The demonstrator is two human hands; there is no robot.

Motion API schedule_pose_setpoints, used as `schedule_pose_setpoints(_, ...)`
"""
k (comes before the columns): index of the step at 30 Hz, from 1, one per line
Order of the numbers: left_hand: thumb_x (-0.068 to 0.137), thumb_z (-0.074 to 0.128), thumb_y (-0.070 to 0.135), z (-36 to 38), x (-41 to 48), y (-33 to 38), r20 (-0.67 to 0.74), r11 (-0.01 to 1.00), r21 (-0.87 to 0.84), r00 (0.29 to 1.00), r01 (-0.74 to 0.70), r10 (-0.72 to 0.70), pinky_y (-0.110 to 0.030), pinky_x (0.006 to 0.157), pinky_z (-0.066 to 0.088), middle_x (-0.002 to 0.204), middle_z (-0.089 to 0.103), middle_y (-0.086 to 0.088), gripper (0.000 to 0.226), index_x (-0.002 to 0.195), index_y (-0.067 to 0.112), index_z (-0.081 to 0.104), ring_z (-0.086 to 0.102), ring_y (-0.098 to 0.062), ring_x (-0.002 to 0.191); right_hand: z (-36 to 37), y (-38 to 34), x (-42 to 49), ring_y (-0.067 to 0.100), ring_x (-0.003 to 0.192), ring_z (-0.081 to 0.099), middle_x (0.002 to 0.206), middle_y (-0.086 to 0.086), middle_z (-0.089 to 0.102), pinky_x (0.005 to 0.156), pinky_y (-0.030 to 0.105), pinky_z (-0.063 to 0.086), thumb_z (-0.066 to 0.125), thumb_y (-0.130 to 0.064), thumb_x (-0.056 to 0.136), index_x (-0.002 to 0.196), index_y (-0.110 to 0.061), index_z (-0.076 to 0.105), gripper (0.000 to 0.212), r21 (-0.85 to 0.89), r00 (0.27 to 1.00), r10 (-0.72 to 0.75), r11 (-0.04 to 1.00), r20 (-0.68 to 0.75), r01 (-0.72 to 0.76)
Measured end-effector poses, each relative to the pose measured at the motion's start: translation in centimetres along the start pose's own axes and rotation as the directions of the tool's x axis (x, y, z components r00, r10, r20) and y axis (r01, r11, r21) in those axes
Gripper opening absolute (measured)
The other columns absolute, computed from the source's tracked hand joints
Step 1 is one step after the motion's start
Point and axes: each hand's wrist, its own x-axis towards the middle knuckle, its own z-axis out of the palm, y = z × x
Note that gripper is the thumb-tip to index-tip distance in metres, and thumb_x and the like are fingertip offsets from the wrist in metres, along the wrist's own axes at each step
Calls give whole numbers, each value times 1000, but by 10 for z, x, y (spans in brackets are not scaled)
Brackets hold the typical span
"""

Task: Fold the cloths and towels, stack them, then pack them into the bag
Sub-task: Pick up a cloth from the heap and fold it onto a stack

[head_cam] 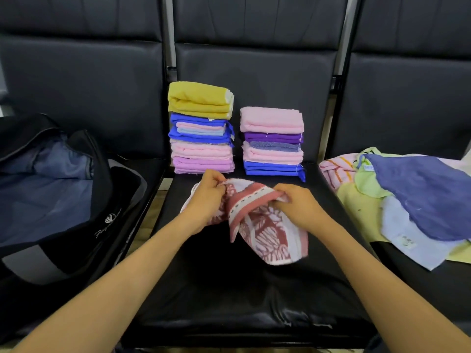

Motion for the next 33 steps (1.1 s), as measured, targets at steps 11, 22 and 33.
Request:
schedule_pose_setpoints(11,73,68,55,12,-23,-7,211,721,679,978,-142,-7,-43,89,48,119,53,-2,71,123,16,37,55,-26,107,0,-28,-11,19,92,69,100,4,72,82,31,56,51,-21,97,106,-21,67,18,591,992,84,798,90,-121)
schedule_pose_setpoints(22,83,54,3,9,-35,2,153,645,588,851,-488,503,-43,72,48,85,55,3,14,93,11,57,55,-22,82,-6,-20,-9,4,85,65,93,-13,70,77,24,52,67,-43,83,100,-30,68,22,197,994,57,980,-93,-38)
schedule_pose_setpoints(33,87,46,47,3,-21,16,96,987,163,995,-17,1,-37,76,43,76,62,4,29,67,27,55,56,-19,77,-11,-11,-8,24,99,54,103,0,49,66,31,36,52,-17,88,112,-19,51,24,-557,986,-143,827,-80,75)
